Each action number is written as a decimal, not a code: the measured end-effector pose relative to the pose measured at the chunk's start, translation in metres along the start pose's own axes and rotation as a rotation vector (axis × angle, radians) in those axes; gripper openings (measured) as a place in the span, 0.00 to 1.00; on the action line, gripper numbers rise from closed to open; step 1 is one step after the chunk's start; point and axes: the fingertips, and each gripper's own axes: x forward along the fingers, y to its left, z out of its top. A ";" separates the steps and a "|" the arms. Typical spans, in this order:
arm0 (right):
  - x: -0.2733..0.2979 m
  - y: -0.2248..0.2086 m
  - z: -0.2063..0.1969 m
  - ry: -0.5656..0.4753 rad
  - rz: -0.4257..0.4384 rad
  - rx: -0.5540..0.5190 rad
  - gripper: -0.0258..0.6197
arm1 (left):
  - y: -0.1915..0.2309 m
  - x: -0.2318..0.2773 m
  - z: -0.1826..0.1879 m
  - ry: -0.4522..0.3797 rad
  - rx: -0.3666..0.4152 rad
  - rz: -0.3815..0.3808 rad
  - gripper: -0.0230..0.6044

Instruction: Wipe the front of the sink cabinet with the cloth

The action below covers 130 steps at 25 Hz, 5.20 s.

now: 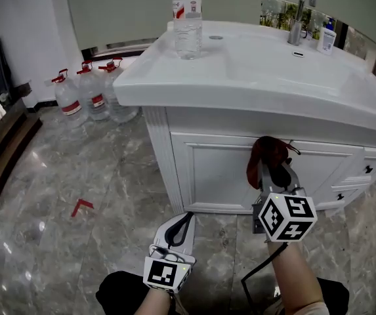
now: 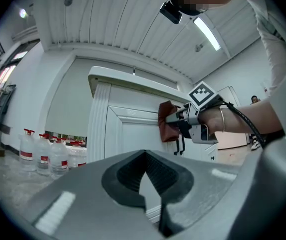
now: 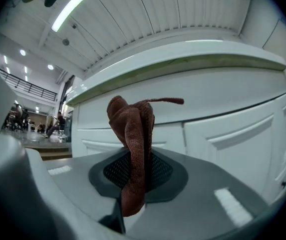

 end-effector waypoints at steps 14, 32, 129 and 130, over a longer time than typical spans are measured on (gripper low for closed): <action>0.069 0.187 -0.088 0.142 0.331 0.036 0.17 | 0.073 -0.038 -0.019 0.053 0.008 0.162 0.04; 0.065 0.099 -0.101 0.181 0.207 -0.001 0.17 | 0.031 -0.006 -0.032 0.074 0.010 0.072 0.04; 0.046 0.093 -0.259 0.404 0.186 0.077 0.17 | 0.055 -0.002 -0.093 0.162 -0.095 0.110 0.04; 0.051 0.107 -0.263 0.408 0.206 0.080 0.17 | 0.060 -0.005 -0.093 0.162 -0.095 0.119 0.04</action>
